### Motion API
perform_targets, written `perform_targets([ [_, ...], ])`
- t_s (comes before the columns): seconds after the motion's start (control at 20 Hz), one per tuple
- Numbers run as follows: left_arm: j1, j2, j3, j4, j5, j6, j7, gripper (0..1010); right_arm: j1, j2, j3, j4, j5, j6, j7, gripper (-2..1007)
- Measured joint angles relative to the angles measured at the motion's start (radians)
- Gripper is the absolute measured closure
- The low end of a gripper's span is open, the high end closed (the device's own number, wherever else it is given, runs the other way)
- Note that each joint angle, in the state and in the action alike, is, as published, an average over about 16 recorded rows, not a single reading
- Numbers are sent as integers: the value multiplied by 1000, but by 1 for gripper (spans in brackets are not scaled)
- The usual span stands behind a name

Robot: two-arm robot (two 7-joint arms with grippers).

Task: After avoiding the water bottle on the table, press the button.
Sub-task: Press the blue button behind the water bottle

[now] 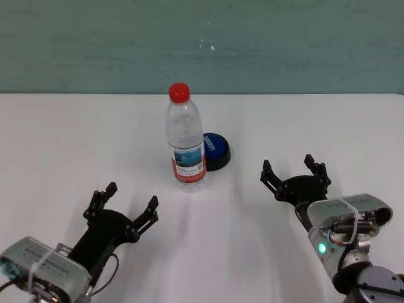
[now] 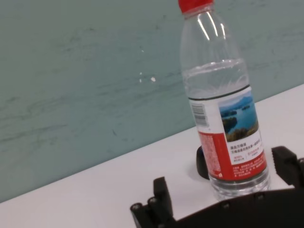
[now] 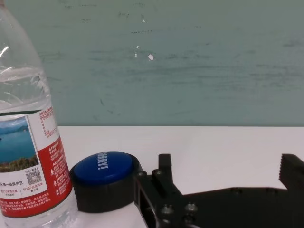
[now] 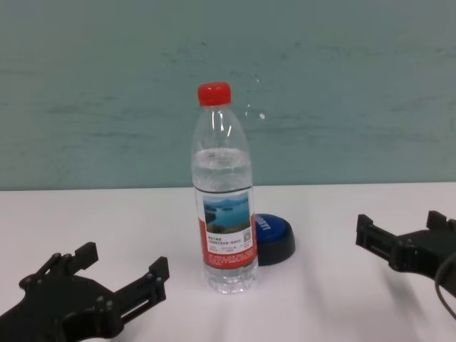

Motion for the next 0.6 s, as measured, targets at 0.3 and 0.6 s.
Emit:
perform_targets([
  [0.3, 1, 0, 0, 0, -1, -1, 0, 10, 0, 0, 0, 0, 0, 0, 0, 1],
  [0.6, 1, 0, 0, 0, -1, -1, 0, 10, 0, 0, 0, 0, 0, -1, 1, 1],
])
